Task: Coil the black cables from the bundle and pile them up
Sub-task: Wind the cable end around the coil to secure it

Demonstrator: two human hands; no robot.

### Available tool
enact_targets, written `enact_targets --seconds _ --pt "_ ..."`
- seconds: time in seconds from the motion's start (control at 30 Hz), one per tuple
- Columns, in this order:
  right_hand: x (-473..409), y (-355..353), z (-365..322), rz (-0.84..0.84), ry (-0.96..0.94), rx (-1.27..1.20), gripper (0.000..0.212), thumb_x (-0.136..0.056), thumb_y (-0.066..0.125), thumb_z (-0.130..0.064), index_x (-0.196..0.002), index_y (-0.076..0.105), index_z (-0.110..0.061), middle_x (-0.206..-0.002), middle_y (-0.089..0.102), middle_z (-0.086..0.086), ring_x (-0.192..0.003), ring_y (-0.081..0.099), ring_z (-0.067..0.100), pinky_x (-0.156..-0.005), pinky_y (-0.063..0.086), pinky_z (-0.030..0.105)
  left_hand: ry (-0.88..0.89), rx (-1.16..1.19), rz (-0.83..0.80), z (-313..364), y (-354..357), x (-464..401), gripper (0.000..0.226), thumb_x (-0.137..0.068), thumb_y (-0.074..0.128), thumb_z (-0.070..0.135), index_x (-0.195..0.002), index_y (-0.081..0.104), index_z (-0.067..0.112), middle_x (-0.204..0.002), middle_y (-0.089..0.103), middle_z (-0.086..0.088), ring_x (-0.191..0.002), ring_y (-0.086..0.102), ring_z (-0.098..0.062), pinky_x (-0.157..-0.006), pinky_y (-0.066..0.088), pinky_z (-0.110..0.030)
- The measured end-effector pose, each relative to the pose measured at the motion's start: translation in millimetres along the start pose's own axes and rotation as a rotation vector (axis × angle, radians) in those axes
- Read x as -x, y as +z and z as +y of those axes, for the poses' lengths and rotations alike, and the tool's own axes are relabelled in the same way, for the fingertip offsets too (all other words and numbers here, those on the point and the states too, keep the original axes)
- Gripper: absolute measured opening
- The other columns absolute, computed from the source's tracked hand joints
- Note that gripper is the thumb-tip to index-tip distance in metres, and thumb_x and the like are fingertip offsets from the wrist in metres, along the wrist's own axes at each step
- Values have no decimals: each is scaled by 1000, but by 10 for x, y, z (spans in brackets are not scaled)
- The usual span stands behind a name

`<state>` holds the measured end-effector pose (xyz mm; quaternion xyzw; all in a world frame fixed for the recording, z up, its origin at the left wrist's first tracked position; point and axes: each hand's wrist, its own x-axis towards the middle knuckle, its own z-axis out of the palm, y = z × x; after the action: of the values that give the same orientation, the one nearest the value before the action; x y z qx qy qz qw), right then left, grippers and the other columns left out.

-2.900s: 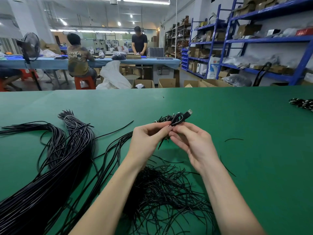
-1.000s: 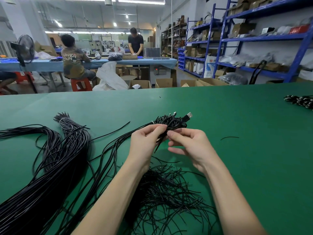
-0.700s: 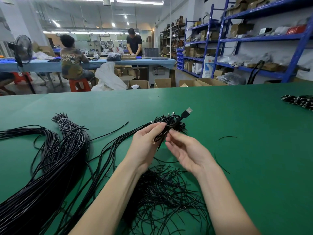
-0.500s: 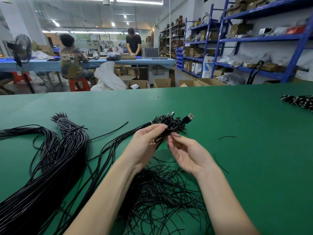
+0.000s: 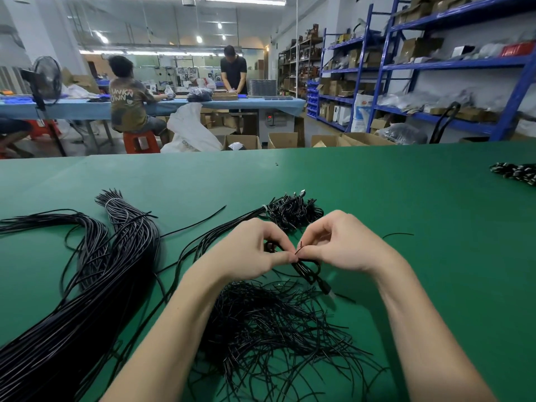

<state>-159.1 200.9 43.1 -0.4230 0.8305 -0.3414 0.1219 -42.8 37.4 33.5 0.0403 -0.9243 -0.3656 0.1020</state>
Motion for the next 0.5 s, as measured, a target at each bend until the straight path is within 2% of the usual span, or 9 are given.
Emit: enact_targets --seconds 0.07,0.17,0.2,0.27,0.3,0.4,0.5 --pt "-15 61 -91 100 1 159 12 -80 79 -27 -68 75 -28 -60 65 -16 -61 55 -1 -60 42 20 -9 -55 70 29 37 -12 6 -85 79 30 -80 79 26 -90 74 9 -89 68 -23 -86 54 -43" --pt "-2 173 -218 304 13 323 11 -81 69 -27 -72 70 -31 -76 69 -15 -81 61 12 -65 43 26 -45 -64 205 45 51 -29 7 -84 78 27 -77 79 27 -82 75 8 -78 66 -12 -76 53 -30" --pt "2 196 -243 362 3 312 10 -82 68 -26 -73 70 -30 -78 69 -14 -82 61 15 -68 45 28 -63 -44 259 55 50 -31 8 -83 79 27 -76 79 29 -77 74 10 -73 65 -10 -71 52 -27" --pt "1 227 -271 456 -25 278 8 -83 66 -23 -76 69 -26 -78 69 -11 -81 61 18 -73 49 31 -91 9 353 81 61 -39 7 -81 79 26 -75 80 29 -71 74 10 -69 66 -18 -65 53 -31" --pt "-5 242 -284 492 -38 278 8 -84 66 -23 -78 69 -25 -77 69 -10 -80 61 19 -75 50 32 -98 30 389 95 70 -43 6 -81 79 25 -76 81 29 -70 74 10 -70 67 -19 -66 54 -32" --pt "-25 287 -303 558 -64 271 8 -85 65 -21 -79 69 -23 -76 67 -8 -77 62 19 -73 50 32 -98 66 467 120 97 -61 5 -79 79 24 -77 82 28 -73 75 11 -71 68 -8 -68 53 -21" --pt "-33 309 -285 608 -72 195 10 -84 66 -18 -76 69 -23 -71 66 -10 -71 61 14 -67 46 28 -65 81 522 120 110 -67 5 -78 81 22 -78 82 26 -78 76 11 -74 69 -4 -74 54 -22"
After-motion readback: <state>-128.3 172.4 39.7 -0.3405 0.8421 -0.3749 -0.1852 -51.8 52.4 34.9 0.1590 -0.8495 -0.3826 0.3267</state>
